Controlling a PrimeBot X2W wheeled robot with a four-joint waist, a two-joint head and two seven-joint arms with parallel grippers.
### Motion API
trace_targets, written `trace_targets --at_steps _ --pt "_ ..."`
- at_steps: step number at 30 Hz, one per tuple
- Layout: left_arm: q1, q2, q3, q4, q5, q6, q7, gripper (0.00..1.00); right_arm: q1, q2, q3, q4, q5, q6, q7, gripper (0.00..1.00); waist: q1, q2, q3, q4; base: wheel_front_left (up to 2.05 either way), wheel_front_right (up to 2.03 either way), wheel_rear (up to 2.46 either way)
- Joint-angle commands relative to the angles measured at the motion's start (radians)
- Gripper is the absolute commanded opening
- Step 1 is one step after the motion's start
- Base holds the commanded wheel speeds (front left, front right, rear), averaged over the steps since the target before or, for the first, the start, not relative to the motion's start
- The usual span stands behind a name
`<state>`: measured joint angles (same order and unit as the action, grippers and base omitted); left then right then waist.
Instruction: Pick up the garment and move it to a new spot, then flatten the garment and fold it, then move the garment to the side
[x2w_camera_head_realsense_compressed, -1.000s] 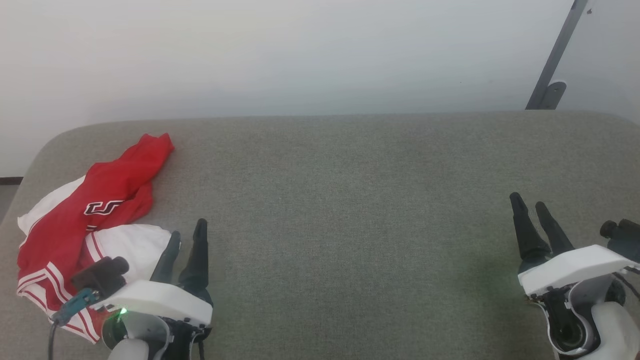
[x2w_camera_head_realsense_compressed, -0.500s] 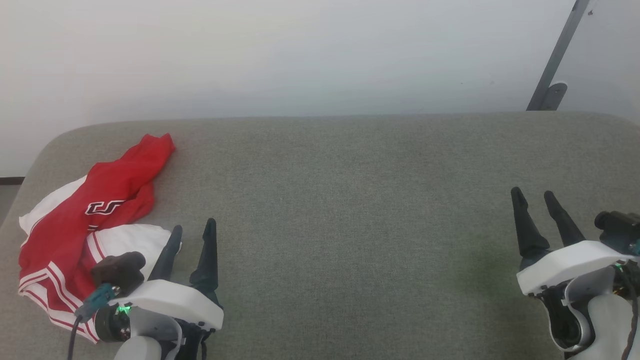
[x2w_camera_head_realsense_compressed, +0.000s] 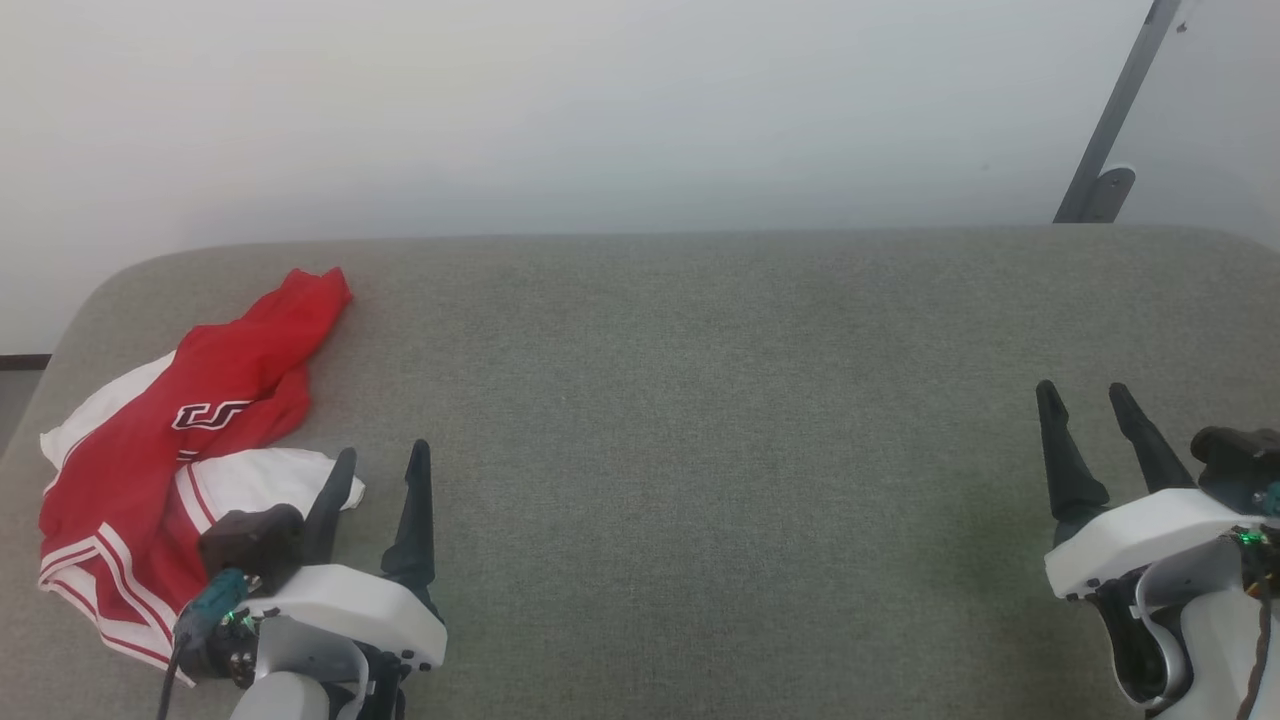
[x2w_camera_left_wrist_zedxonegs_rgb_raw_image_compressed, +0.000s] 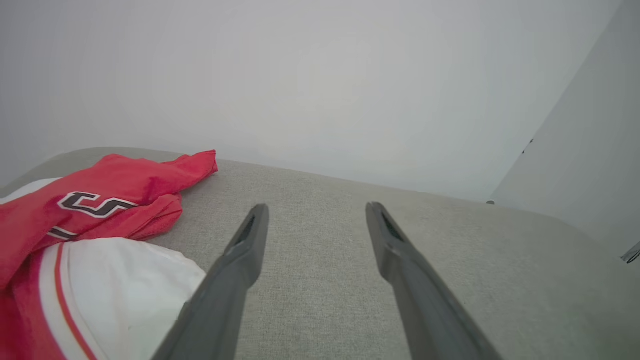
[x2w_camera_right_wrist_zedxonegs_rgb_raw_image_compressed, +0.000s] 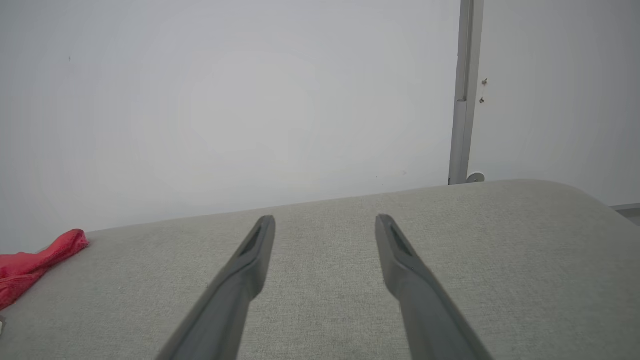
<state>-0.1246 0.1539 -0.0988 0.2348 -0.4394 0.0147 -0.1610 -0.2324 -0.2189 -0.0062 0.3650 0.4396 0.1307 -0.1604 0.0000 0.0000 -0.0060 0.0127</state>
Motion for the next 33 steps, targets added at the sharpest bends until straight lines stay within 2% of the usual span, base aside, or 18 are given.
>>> trace_targets --at_steps 1,33 --pt "-0.020 0.005 0.000 -0.002 0.018 0.008 -0.011 1.00 -0.025 -0.004 -0.002 -0.001 -0.024 0.000 -0.011 1.00 0.0000 0.0000 -0.001 0.000 0.00 0.00 0.00" --pt "-0.006 -0.025 0.049 0.053 0.259 -0.046 -0.080 1.00 -0.015 -0.002 -0.047 0.019 -0.219 0.000 -0.081 1.00 0.0000 0.0000 -0.006 0.016 0.00 0.00 0.00"
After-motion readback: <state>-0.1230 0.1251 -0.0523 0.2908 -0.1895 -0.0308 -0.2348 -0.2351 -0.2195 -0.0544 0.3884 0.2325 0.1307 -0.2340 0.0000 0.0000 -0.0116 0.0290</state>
